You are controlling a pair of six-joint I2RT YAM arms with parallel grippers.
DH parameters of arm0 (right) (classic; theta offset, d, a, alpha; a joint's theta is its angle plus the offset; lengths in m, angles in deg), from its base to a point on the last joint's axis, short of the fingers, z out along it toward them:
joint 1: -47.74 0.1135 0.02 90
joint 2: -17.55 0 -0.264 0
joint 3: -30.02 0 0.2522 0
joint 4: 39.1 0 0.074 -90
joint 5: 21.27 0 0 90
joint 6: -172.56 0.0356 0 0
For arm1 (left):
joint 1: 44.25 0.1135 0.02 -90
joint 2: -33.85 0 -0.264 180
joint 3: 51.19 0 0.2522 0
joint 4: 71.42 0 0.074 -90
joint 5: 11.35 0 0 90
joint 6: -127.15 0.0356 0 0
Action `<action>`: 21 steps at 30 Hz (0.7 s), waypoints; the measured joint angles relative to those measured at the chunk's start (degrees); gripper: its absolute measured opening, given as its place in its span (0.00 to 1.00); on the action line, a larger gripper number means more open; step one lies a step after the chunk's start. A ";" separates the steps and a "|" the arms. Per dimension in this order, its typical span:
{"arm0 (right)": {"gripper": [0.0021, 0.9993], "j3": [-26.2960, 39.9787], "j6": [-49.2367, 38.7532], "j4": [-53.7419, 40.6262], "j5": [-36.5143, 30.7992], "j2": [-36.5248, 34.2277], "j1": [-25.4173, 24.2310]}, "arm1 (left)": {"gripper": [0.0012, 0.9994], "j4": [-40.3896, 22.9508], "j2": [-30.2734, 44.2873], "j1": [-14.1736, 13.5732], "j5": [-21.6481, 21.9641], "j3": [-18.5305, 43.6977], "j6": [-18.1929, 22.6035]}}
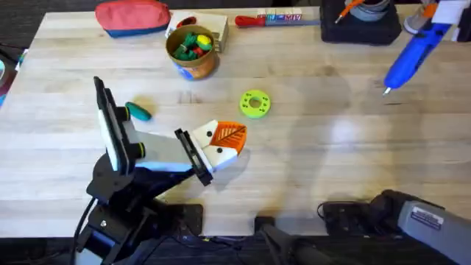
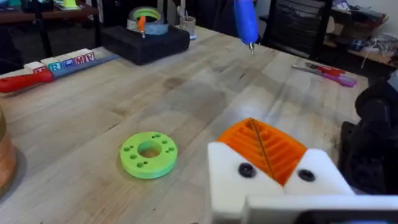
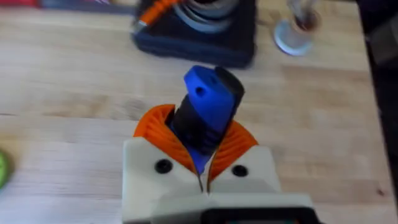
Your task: Pick up the gripper from the table and insert it into the empty holder that is missing its gripper. Then pick up a screw, insert it into the mounting hole, and use the screwdriver to tighten it. Finally, clean up the table by picking up the vegetable and placing it into the bucket.
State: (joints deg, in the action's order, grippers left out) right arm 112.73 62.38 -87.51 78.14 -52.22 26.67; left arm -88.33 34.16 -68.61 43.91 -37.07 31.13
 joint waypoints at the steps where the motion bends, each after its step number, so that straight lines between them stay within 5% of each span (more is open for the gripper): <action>1: 0.01 -0.55 0.60 0.17 1.45 1.51 1.16 | 0.00 -0.01 0.01 0.00 0.00 0.00 0.00; 6: 0.01 -6.48 2.70 4.35 7.71 9.51 9.07 | 0.00 0.01 0.01 0.00 0.00 0.00 0.00; 12: 0.00 -16.29 7.70 20.86 12.47 18.80 22.46 | 0.00 0.00 0.01 0.00 0.00 0.00 0.00; 21: 0.00 -20.75 13.69 40.27 14.70 21.71 46.62 | 0.00 -0.01 0.01 0.00 -0.02 0.00 0.00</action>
State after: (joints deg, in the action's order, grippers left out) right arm 91.98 76.06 -47.24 92.85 -30.51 73.29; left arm -88.34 34.17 -68.61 43.89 -37.07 31.13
